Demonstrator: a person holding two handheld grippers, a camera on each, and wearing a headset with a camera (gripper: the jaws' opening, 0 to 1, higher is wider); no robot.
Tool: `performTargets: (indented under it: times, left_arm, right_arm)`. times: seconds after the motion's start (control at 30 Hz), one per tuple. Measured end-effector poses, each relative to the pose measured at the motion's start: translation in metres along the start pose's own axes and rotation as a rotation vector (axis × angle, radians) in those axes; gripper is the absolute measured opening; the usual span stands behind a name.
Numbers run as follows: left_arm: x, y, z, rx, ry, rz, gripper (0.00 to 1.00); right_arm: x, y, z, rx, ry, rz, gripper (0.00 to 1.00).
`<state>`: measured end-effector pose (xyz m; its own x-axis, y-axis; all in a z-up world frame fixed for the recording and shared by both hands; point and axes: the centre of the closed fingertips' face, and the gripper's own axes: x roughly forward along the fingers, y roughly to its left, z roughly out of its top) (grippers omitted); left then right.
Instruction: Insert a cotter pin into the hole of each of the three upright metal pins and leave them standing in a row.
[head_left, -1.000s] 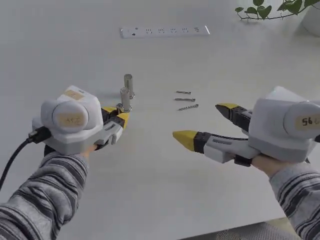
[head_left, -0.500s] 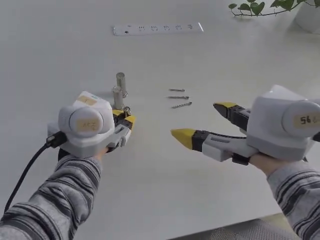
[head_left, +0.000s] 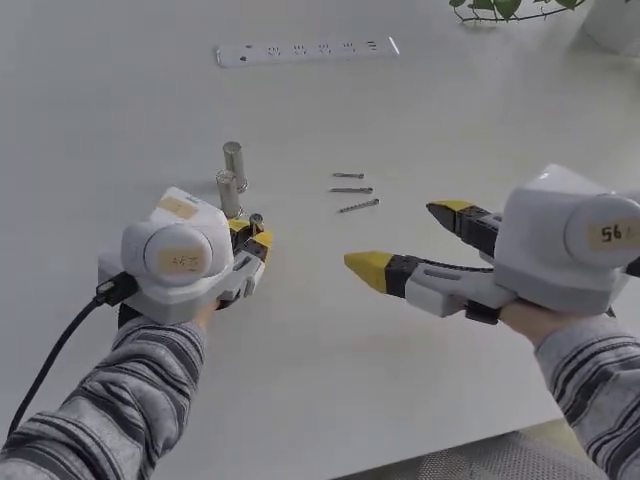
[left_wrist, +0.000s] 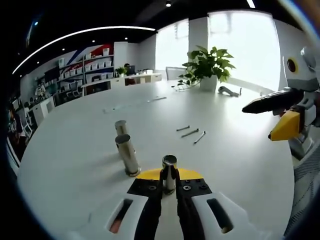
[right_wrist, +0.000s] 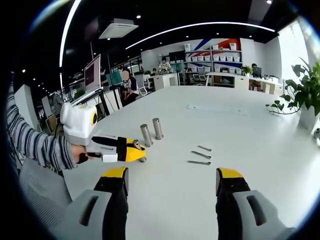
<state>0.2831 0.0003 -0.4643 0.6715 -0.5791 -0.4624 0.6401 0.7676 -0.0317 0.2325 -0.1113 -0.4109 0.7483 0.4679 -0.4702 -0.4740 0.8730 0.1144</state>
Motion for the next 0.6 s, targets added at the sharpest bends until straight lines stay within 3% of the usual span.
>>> performTargets:
  times: [0.13, 0.3, 0.43, 0.6]
  left_arm:
    - [0.001, 0.001, -0.001, -0.009, 0.010, 0.000, 0.07]
    - [0.000, 0.002, -0.003, -0.007, 0.025, 0.007, 0.16]
    - [-0.007, 0.004, 0.002, -0.020, 0.021, 0.006, 0.27]
    - [-0.019, 0.007, 0.009, -0.041, 0.000, -0.004, 0.39]
  right_arm:
    - [0.002, -0.003, 0.002, 0.000, 0.005, 0.002, 0.67]
    - [0.005, -0.010, 0.004, -0.023, 0.047, 0.011, 0.65]
    - [0.011, -0.014, 0.010, -0.032, 0.070, 0.032, 0.60]
    - [0.020, -0.029, 0.015, -0.041, 0.130, 0.023, 0.55]
